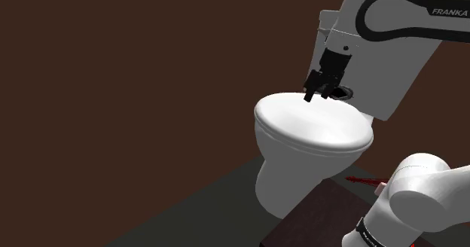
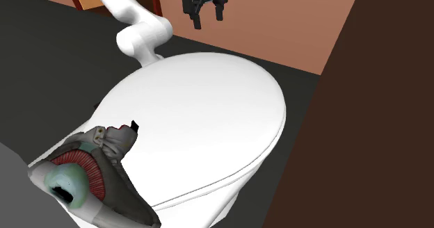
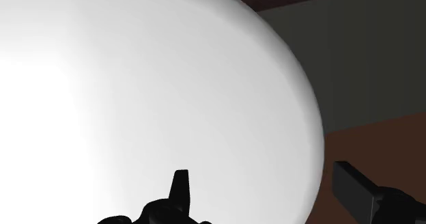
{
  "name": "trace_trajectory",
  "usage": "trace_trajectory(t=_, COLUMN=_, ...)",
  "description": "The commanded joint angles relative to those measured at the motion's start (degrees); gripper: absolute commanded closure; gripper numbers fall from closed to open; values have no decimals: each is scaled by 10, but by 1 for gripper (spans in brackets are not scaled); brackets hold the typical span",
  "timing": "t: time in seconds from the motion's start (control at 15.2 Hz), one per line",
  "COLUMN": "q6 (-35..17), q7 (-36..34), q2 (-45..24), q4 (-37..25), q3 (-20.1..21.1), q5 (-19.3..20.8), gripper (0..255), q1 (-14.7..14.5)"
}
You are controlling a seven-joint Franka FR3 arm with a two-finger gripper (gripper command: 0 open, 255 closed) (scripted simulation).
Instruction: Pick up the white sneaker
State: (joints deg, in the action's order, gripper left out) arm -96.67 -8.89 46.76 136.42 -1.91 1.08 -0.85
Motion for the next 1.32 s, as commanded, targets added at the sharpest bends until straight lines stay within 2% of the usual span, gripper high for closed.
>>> trace_trajectory(t=0.0, q6=0, q7=0, q2=0, q4=0, q3=0, q5=0, gripper=0, q1=0)
trace_trajectory(t=0.59, q6=-109, q7=-84, q2=-112, q4=-41, q3=-36, q5=34, gripper=0, q1=81)
trace_trajectory(t=1.25, q6=-197, q7=-180, q2=-221, q4=-103, q3=-84, q5=61, gripper=0, q1=161)
